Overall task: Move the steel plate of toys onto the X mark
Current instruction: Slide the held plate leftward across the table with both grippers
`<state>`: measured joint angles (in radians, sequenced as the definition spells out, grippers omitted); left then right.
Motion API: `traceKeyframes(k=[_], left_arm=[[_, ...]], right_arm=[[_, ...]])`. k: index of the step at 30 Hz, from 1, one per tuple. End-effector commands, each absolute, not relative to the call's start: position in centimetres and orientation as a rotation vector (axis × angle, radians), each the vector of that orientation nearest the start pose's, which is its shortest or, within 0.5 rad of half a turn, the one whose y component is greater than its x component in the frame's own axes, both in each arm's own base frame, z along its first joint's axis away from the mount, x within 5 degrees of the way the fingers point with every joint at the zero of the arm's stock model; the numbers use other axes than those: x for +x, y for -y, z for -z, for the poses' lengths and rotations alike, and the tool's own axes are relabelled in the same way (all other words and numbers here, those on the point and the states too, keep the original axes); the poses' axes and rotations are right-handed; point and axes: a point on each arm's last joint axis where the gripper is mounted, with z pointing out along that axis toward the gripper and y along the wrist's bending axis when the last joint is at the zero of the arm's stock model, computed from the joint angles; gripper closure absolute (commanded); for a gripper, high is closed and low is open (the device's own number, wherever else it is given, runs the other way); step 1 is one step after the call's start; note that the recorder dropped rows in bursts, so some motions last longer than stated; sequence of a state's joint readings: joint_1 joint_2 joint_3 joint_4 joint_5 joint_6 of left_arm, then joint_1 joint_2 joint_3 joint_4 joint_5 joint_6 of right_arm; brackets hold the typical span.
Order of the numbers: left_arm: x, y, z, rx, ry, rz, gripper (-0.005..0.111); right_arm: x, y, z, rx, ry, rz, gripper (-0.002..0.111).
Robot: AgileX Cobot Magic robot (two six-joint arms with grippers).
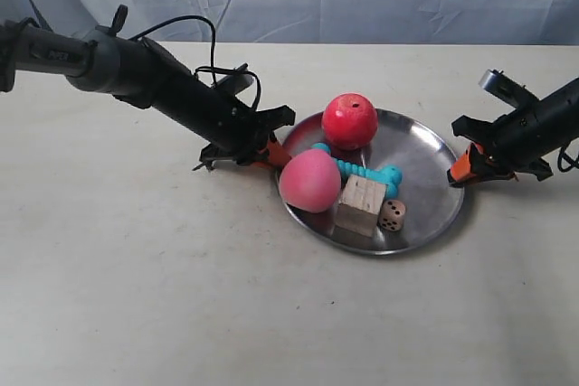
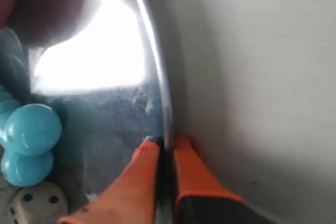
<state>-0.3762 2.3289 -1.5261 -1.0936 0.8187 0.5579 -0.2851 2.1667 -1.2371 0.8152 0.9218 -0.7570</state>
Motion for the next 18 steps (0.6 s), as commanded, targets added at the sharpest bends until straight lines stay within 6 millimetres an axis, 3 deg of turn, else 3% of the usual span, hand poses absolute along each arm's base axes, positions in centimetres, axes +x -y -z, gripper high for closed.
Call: traceKeyframes(k=[1,9,18], left_arm=[[38.6,23.2,-8.2,0.304,-2.869,1.227,0.107],[38.8,23.6,-10.1,0.371,-2.929,1.302,0.107],[38.9,23.8,-12.0,0.457,-2.909,1.314,0.107]], right_arm=[[36.5,4.1,-8.0,0.123,-2.913,-1.038,0.109],[36.7,2.6,-9.6,0.249,-2.775,-1.392,0.109],[37.1,0.7,-10.3,0.257,-2.71,-1.526,0.109]])
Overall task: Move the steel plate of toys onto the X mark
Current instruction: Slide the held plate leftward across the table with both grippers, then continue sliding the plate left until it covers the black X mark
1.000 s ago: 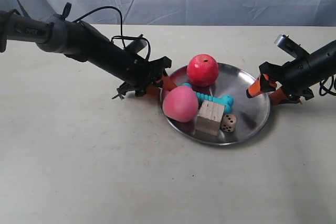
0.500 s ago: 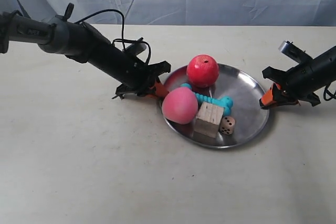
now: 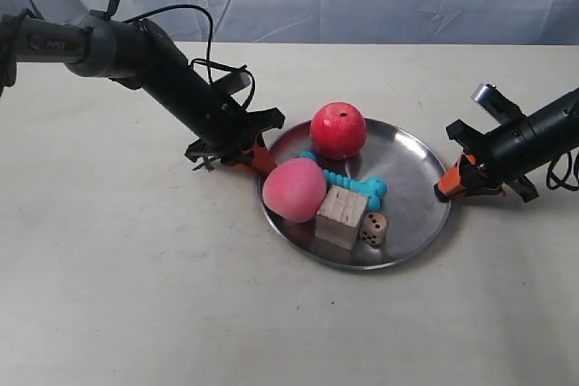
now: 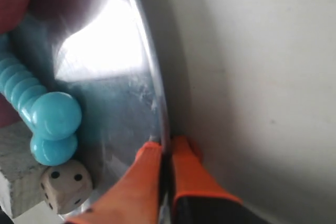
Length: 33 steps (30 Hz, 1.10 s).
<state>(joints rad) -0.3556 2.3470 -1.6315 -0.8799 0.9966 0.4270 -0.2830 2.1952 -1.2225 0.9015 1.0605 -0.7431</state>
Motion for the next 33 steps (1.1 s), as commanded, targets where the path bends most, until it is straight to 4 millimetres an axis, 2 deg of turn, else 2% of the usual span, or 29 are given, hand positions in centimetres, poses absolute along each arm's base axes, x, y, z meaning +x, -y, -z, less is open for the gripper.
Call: traceKeyframes(k=[1,4,10,16,25,33], left_arm=[[39.0,23.7,-12.3,0.462,-2.905,1.302,0.107],[39.1,23.1,-12.2,0.46,-2.95,1.215,0.107],[39.5,21.9,-13.4,0.426,-2.932,1.262,0.107],[39.7,20.8,-14.1,0.405,-2.94,1.297,0.107],[39.7,20.0,-16.1,0.452,-2.913,1.239,0.107],[40.7,16.2,-17.7,0.377,-2.913,1.2,0.107]], right_arm=[[37.2,0.7,-10.4,0.262,-2.705,-1.529,0.109],[37.2,0.6,-10.7,0.263,-2.693,-1.529,0.109],[37.8,0.6,-13.0,0.273,-2.655,-1.507,0.109],[38.5,0.2,-13.6,0.269,-2.683,-1.484,0.109],[38.6,-2.6,-13.8,0.2,-2.692,-1.522,0.109],[39.6,-5.7,-15.2,0.122,-2.679,-1.549,0.109]])
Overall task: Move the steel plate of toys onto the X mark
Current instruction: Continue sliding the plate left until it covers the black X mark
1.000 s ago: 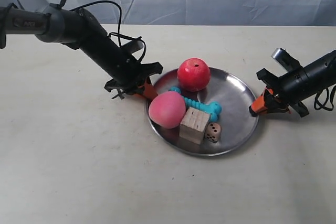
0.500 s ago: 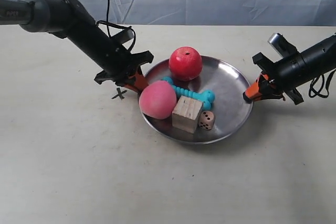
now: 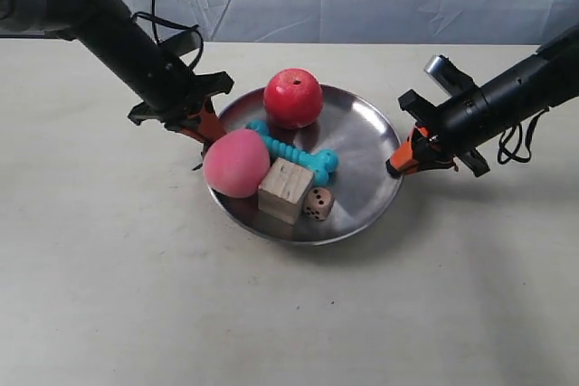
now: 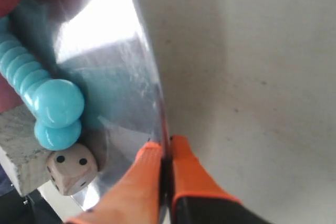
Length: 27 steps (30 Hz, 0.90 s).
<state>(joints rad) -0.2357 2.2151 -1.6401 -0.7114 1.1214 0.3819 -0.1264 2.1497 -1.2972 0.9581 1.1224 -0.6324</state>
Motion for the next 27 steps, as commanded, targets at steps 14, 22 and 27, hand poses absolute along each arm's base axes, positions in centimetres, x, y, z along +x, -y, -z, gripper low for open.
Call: traceKeyframes(k=[14,22,27], left_arm=[[41.9,10.4,-17.8,0.234,-2.965,1.037,0.107],[42.4,5.9,-17.2,0.089,-3.039,0.858,0.107],[42.1,3.8,-16.6,0.014,-3.057,0.848,0.107]], right_arm=[[42.5,-10.8,-17.7,0.017,-2.741,-1.493,0.109],[43.5,-14.3,-16.7,-0.039,-2.777,-1.506,0.109],[43.5,-16.2,-15.2,-0.06,-2.822,-1.518,0.109]])
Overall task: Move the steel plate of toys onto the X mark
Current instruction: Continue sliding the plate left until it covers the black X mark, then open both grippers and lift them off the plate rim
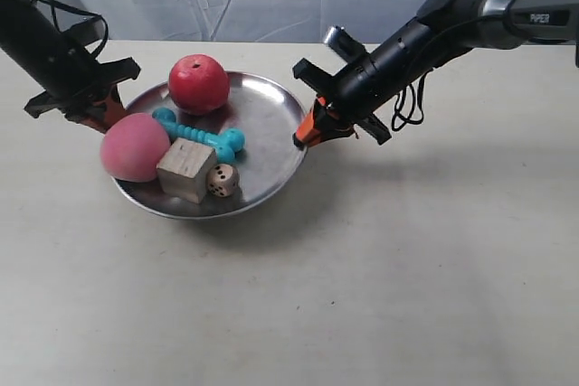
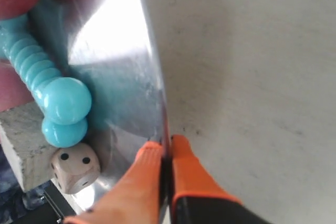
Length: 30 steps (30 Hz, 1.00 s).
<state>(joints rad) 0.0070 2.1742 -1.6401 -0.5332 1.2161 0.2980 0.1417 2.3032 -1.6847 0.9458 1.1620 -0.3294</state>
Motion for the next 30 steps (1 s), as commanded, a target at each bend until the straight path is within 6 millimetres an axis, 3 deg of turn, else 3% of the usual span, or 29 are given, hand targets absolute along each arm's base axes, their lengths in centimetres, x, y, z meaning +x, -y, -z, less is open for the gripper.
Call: traceKeyframes(k=[1,5,11,20,30], left_arm=[[41.9,3.4,-16.1,0.013,-3.079,0.825,0.107],[41.2,2.1,-14.4,-0.06,-3.11,0.735,0.107],[40.7,1.7,-12.6,-0.117,-3.088,0.68,0.107],[40.7,1.9,-12.2,-0.1,-3.046,0.7,0.107],[40.5,1.5,-12.2,-0.065,-3.058,0.695,0.107]], right_arm=[[43.5,-16.4,-14.8,-0.062,-2.832,-1.52,0.109],[43.6,-17.0,-13.7,-0.049,-2.843,-1.495,0.109],[43.9,-17.1,-12.6,-0.039,-2.858,-1.398,0.109],[43.9,-17.0,-12.0,-0.096,-2.887,-1.263,0.109],[43.7,-18.4,-11.6,-0.16,-2.885,-1.162,0.108]])
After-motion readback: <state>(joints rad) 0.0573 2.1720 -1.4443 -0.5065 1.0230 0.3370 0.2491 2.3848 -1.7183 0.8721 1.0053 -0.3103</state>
